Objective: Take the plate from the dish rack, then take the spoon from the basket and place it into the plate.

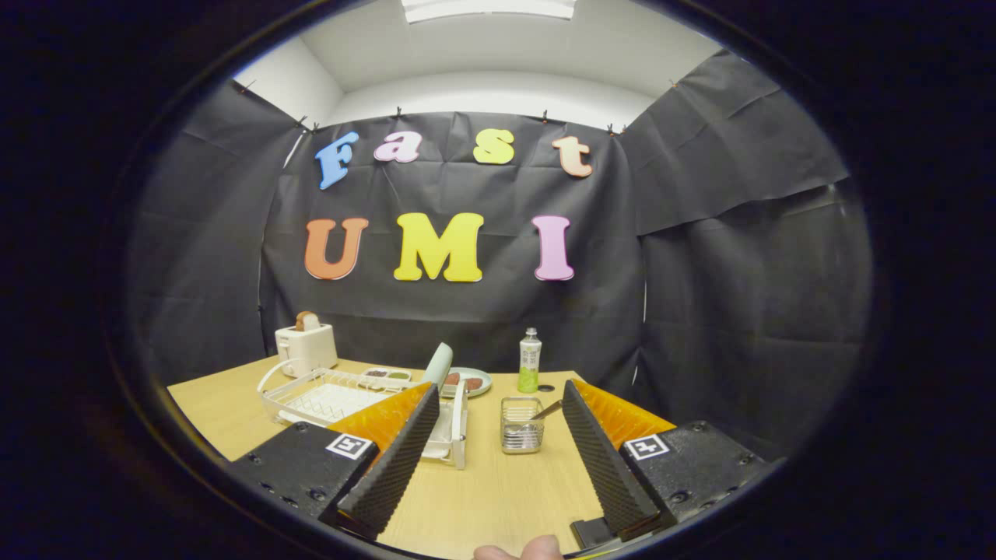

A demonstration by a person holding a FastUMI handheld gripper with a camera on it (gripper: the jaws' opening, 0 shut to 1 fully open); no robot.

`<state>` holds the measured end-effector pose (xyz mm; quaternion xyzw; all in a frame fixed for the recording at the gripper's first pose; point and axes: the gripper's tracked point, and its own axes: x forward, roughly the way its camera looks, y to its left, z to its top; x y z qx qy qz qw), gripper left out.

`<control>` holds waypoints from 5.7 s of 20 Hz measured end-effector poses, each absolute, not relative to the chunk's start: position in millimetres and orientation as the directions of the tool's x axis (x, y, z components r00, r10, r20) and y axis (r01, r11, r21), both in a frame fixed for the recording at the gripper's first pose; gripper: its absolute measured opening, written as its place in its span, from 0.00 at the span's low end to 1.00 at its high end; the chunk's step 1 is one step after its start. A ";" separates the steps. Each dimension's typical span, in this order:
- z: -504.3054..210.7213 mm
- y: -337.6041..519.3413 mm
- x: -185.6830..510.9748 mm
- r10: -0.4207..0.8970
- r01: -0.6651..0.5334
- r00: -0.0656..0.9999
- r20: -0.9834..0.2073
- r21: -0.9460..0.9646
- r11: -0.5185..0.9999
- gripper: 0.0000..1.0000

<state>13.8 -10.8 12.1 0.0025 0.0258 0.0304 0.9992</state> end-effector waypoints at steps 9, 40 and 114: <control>56.2 37.6 77.0 0.298 -0.281 0.898 -0.323 0.101 0.954 1.00; -45.7 115.6 294.9 0.091 -0.047 0.395 -0.914 0.079 0.996 0.72; -62.8 -43.2 87.3 0.069 -0.034 0.948 -0.310 0.114 0.993 0.99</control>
